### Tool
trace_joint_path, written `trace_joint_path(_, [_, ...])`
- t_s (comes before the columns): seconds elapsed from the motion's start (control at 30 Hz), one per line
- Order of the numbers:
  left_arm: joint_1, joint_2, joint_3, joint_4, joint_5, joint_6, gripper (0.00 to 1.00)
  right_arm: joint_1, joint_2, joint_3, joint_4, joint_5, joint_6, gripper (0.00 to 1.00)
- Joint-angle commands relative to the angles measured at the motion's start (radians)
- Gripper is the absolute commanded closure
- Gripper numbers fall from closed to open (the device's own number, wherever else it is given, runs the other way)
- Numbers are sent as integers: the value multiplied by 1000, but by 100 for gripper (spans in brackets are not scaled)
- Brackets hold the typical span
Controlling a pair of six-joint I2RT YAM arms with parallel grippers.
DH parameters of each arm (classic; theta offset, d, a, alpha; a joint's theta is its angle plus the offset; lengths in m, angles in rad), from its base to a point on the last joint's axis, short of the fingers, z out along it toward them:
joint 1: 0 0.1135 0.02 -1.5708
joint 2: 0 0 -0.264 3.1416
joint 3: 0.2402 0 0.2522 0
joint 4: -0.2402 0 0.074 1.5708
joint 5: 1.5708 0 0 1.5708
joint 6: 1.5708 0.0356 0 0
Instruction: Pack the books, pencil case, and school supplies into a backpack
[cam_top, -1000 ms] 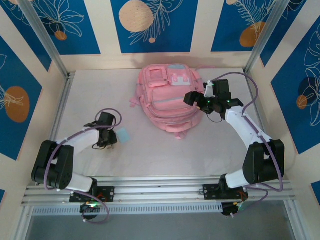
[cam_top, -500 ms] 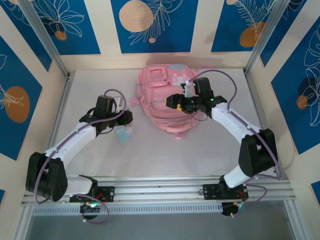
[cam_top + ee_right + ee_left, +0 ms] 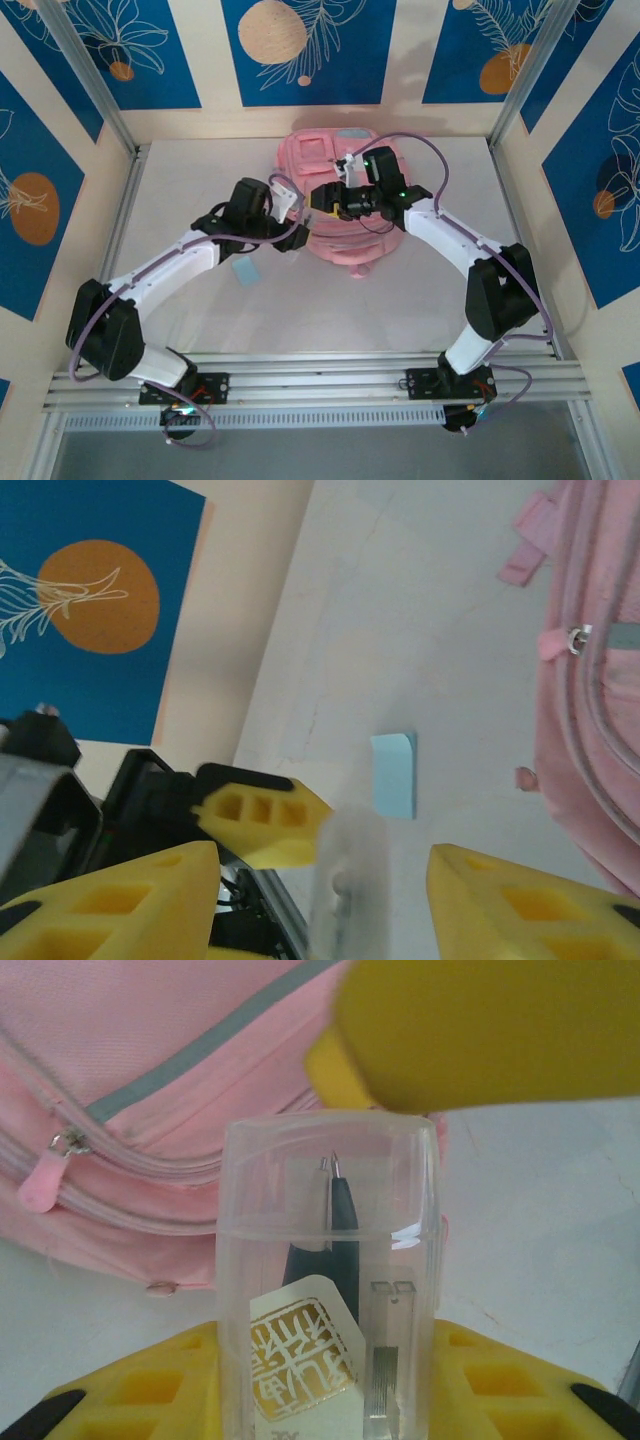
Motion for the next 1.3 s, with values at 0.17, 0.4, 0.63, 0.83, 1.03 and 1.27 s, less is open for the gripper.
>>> trace_joint_path(0.17, [-25,12,58,28,-24,50,60,15,-14,-54,18,-46,51,48])
trace_joint_path(0.4, [-32,15,65,52,-47,39,60,13,-14,-95,40,-75,76,60])
trace_joint_path(0.63, [-41,71,108,9,-143,30,1,-19,-48,-109,43,-77,97,76])
trace_joint_path(0.83, [-41,138,194,-65,-191,70,0,-161,-107,-145,-29,-38,69,77])
trace_joint_path(1.03, [-65,255,299,-65,-212,170,2,-385,-198,-226,-111,-15,32,77])
trace_joint_path(1.27, [-127,463,509,-147,-275,319,12,-651,-294,-315,-142,-96,23,77])
